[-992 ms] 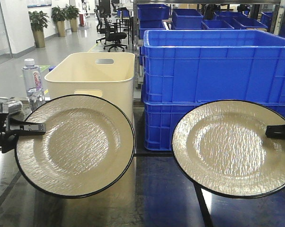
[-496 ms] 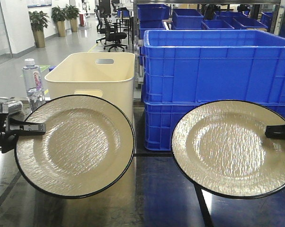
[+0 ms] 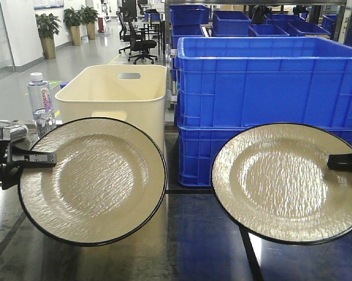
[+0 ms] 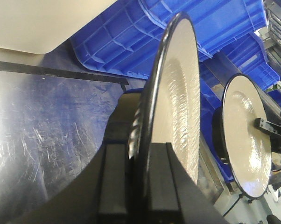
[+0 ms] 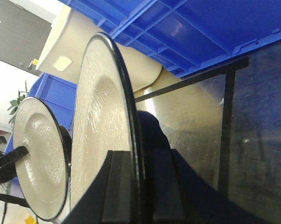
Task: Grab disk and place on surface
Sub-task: 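Lower the left-held plate onto the table and open the left gripper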
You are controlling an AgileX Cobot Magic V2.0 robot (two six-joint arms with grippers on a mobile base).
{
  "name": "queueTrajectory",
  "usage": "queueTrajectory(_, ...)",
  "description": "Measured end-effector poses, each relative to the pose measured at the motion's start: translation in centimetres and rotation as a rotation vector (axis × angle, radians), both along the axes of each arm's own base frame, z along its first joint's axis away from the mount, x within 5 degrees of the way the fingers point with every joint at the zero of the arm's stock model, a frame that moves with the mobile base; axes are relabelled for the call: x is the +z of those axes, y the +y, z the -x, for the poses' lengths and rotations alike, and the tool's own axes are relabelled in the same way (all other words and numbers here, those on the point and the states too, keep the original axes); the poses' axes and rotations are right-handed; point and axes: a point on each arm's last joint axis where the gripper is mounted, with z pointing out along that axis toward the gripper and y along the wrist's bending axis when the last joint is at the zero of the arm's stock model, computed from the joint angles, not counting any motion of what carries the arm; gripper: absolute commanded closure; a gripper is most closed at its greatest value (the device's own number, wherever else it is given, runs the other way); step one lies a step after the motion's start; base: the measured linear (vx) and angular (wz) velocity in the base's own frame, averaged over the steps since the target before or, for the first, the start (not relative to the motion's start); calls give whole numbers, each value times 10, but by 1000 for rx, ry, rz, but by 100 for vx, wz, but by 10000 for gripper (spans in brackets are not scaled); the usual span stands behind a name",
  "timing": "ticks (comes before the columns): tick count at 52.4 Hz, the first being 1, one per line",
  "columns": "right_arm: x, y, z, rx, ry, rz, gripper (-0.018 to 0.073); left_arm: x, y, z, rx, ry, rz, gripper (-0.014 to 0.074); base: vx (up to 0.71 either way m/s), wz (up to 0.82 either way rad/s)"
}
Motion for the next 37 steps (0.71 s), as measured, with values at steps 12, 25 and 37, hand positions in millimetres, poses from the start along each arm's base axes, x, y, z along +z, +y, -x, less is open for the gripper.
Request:
queueTrajectory(12,10,1,-3,-24,-54,-104,568,-19,-18,-3,-74,47,-153,602,0,0)
queueTrajectory(25,16,1,-4,-39,-88,-175,568,-57,-77,-22,-148,116,-209,598,0,0)
queueTrajectory(37,16,1,-4,-39,-88,-175,568,-77,-124,-29,-194,74,-237,555,0,0)
